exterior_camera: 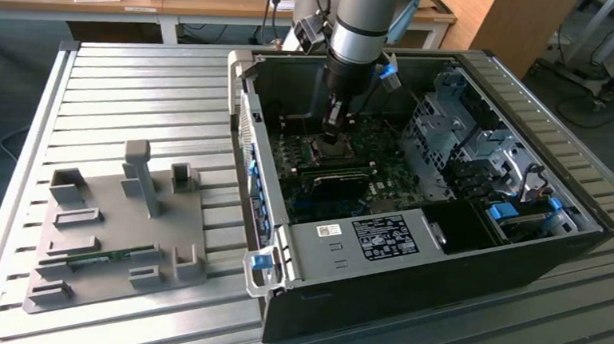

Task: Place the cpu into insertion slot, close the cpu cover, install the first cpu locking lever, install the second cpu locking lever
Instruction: 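Install the first cpu locking lever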

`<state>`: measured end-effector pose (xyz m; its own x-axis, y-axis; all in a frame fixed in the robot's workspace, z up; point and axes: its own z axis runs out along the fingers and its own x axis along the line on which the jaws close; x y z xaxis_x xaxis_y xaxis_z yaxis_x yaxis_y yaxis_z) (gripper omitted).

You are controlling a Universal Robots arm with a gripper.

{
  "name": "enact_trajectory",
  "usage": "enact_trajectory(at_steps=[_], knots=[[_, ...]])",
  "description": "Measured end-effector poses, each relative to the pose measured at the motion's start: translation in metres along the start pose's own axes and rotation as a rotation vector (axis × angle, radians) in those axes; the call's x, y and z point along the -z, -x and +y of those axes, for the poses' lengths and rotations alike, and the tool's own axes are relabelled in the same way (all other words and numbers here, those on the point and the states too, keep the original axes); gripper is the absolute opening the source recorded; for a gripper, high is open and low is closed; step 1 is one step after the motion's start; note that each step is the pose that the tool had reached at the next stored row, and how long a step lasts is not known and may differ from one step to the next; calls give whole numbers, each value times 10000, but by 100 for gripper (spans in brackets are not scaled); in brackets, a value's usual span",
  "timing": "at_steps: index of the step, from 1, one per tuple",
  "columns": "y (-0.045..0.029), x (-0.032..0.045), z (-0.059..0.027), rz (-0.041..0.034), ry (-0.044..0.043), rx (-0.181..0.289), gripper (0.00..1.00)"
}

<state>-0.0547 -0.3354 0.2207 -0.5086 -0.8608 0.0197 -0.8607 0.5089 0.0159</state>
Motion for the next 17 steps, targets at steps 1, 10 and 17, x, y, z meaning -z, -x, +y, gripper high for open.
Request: enact_trajectory(at_steps=[1, 10, 17], knots=[[0, 0, 0, 1, 0, 19, 11], [0, 0, 0, 3, -4, 189, 11], [0, 0, 0, 6, -6, 321, 11]])
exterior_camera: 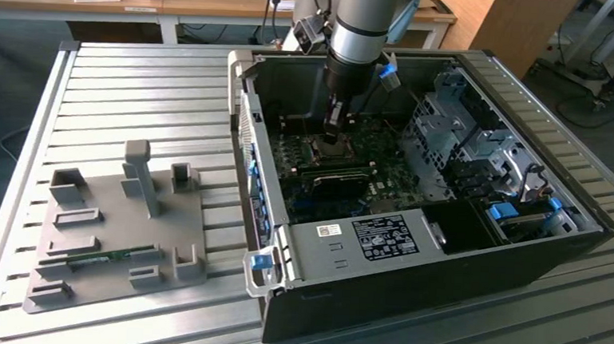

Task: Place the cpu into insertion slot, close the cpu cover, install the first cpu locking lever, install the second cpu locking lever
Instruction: 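Install the first cpu locking lever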

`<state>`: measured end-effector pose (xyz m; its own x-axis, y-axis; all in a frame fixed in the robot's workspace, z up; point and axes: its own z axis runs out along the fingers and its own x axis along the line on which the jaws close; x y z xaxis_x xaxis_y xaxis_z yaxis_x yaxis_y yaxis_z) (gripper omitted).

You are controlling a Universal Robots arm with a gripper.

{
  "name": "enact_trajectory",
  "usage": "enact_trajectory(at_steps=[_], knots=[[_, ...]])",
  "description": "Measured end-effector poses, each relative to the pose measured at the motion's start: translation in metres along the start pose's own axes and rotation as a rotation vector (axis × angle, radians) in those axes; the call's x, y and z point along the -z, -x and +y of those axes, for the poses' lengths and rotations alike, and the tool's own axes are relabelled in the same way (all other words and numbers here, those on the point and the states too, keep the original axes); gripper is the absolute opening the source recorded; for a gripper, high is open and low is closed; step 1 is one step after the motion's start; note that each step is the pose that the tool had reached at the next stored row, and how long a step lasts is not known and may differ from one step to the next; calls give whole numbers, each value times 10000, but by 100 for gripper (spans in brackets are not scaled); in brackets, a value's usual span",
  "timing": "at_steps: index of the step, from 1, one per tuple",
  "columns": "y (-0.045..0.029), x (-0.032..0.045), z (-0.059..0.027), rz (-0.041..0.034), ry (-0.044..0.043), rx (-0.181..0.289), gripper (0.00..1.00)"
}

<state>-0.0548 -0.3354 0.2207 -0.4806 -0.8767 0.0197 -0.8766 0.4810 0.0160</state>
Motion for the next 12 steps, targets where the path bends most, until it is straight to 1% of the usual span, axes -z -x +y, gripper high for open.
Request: enact_trajectory(at_steps=[12], knots=[[0, 0, 0, 3, -5, 228, 11]])
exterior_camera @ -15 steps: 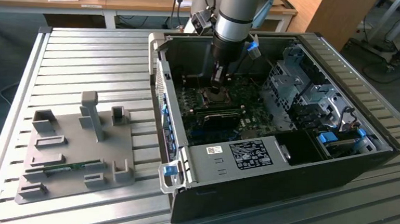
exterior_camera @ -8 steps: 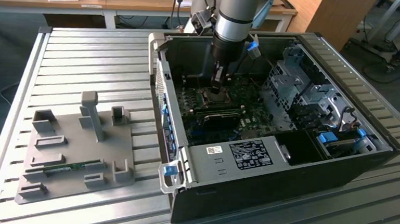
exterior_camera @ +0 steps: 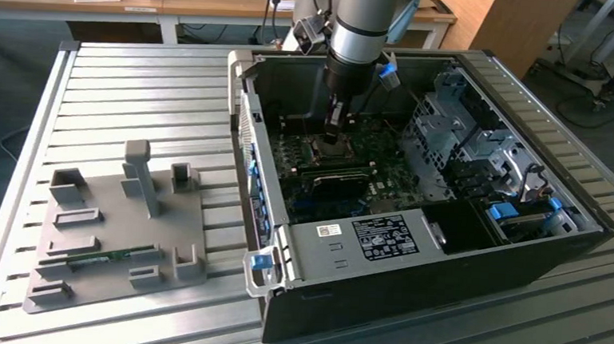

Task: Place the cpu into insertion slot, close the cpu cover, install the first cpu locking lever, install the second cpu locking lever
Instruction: 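Install the first cpu locking lever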

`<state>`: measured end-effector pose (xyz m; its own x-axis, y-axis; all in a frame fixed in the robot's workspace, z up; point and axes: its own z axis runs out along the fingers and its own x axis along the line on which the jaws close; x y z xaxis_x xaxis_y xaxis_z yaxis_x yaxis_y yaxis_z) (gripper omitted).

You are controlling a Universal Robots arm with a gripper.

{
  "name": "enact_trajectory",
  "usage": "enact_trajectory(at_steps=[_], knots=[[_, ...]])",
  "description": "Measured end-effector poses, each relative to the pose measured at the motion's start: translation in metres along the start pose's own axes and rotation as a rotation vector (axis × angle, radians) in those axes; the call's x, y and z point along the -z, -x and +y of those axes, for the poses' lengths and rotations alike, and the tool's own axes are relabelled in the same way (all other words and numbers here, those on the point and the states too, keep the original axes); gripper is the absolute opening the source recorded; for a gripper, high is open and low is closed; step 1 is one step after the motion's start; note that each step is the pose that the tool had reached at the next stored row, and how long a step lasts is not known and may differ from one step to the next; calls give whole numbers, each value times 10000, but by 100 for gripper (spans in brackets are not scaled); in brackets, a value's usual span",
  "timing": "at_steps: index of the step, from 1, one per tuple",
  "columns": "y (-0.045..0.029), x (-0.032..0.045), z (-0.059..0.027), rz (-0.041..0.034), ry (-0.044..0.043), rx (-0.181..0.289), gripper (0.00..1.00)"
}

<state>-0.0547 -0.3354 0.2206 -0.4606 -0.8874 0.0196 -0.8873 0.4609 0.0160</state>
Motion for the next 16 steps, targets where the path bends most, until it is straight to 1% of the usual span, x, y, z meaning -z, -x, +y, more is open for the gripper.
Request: enact_trajectory(at_steps=[16], knots=[[0, 0, 0, 5, -6, 302, 11]])
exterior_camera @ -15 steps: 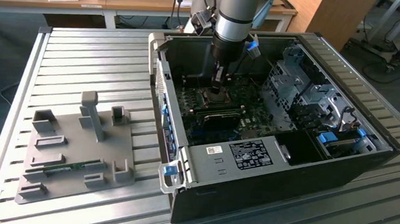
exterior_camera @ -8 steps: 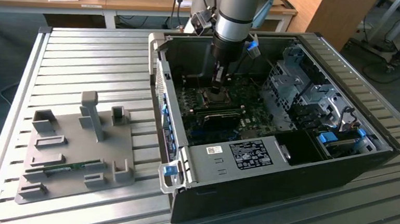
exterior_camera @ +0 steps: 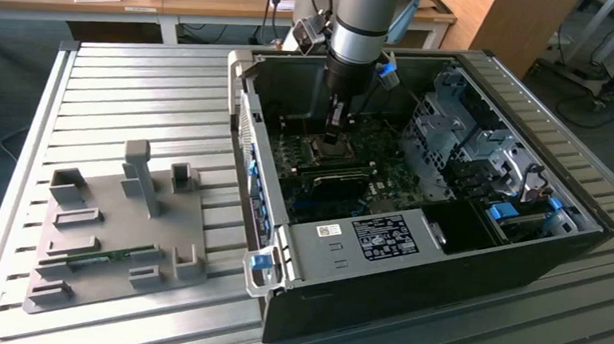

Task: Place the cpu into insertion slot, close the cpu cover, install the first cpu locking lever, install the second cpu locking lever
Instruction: 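Install the first cpu locking lever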

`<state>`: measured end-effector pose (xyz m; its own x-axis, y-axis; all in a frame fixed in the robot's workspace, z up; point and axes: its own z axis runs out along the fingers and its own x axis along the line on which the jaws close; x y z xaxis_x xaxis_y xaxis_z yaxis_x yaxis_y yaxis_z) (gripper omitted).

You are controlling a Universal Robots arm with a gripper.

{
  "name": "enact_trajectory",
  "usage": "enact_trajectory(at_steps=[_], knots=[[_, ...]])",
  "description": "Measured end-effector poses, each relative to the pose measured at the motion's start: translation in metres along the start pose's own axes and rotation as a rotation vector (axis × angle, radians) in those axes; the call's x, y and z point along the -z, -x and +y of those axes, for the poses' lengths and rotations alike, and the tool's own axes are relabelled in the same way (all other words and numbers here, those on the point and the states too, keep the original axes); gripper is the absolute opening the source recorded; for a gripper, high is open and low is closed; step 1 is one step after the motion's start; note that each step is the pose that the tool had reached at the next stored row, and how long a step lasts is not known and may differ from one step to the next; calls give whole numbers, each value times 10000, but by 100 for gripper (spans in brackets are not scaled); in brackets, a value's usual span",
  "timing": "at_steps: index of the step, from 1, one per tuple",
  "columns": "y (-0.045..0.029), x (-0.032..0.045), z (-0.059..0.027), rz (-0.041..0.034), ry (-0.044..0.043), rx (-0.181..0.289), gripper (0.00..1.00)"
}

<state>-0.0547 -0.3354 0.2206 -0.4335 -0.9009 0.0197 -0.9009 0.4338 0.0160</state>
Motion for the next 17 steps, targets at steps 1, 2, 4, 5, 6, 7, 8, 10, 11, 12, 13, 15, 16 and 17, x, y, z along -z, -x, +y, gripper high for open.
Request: enact_trajectory(at_steps=[1, 2, 4, 5, 6, 7, 8, 10, 11, 12, 13, 15, 16, 17], knots=[[0, 0, 0, 0, 0, 19, 11], [0, 0, 0, 1, -1, 38, 11], [0, 0, 0, 1, -1, 76, 11], [0, 0, 0, 2, -2, 96, 11], [0, 0, 0, 2, -2, 114, 11], [0, 0, 0, 2, -2, 133, 11], [0, 0, 0, 2, -3, 151, 11], [0, 0, 0, 3, -4, 190, 11], [0, 0, 0, 3, -4, 208, 11], [0, 0, 0, 3, -4, 228, 11], [0, 0, 0, 4, -5, 247, 11], [0, 0, 0, 5, -6, 284, 11], [0, 0, 0, 5, -6, 303, 11], [0, 0, 0, 5, -7, 322, 11]])
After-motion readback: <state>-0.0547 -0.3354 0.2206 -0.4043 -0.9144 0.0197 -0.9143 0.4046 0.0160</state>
